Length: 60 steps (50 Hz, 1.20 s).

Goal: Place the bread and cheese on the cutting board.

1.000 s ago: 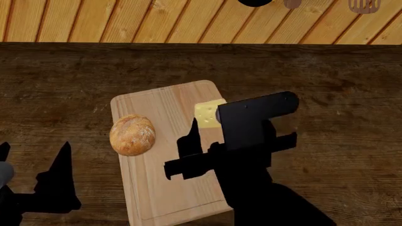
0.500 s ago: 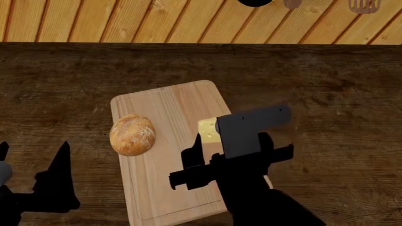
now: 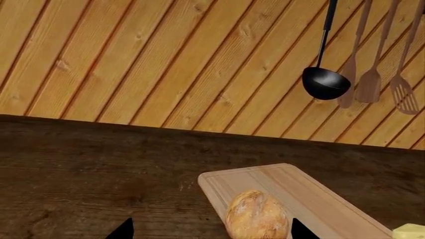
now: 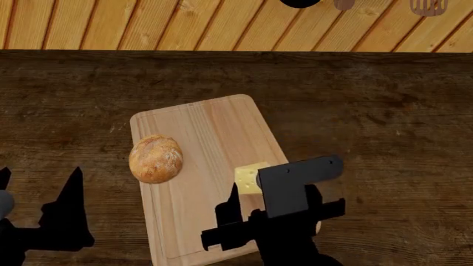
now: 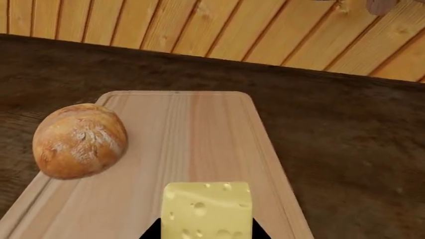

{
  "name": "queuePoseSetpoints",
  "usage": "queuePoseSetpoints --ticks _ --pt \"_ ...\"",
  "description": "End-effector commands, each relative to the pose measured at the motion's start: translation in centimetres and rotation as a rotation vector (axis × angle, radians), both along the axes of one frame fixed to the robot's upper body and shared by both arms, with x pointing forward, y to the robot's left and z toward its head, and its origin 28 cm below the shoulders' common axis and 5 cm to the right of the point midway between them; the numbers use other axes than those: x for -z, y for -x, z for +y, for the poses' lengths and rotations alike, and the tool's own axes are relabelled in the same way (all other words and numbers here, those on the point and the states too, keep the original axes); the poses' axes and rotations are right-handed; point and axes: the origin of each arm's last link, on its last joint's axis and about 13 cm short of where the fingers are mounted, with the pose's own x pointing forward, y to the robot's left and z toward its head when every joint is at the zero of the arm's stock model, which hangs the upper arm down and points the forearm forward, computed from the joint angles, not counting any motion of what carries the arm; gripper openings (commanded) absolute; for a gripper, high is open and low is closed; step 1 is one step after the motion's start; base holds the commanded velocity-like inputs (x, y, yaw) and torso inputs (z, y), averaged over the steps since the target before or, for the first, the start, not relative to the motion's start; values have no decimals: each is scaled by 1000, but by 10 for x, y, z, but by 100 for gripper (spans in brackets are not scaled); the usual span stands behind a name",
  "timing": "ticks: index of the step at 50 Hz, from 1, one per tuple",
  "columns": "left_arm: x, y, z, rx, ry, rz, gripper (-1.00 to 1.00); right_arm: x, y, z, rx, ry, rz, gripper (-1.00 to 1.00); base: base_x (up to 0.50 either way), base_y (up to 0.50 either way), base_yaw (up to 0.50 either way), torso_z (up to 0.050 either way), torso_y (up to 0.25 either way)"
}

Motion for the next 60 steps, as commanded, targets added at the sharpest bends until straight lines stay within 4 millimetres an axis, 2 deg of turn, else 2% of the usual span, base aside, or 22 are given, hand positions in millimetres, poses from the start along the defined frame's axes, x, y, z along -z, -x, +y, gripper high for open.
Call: queuePoseSetpoints --ticks 1,24,45,46,60 --pt "1 0 0 1 -1 1 100 13 6 -1 -6 -2 -5 -100 0 0 0 0 0" --pt "0 0 -1 2 -2 -1 100 26 9 -1 -16 -4 0 -100 0 0 0 0 0" --pt "0 1 -1 2 -2 -1 100 29 14 -1 -5 21 9 -100 0 0 0 0 0" --pt "0 1 -1 2 -2 -2 100 28 14 -1 -5 24 7 100 0 0 -3 0 0" --pt "1 1 -1 4 -3 1 100 25 13 -1 -7 31 -11 100 0 0 0 0 0"
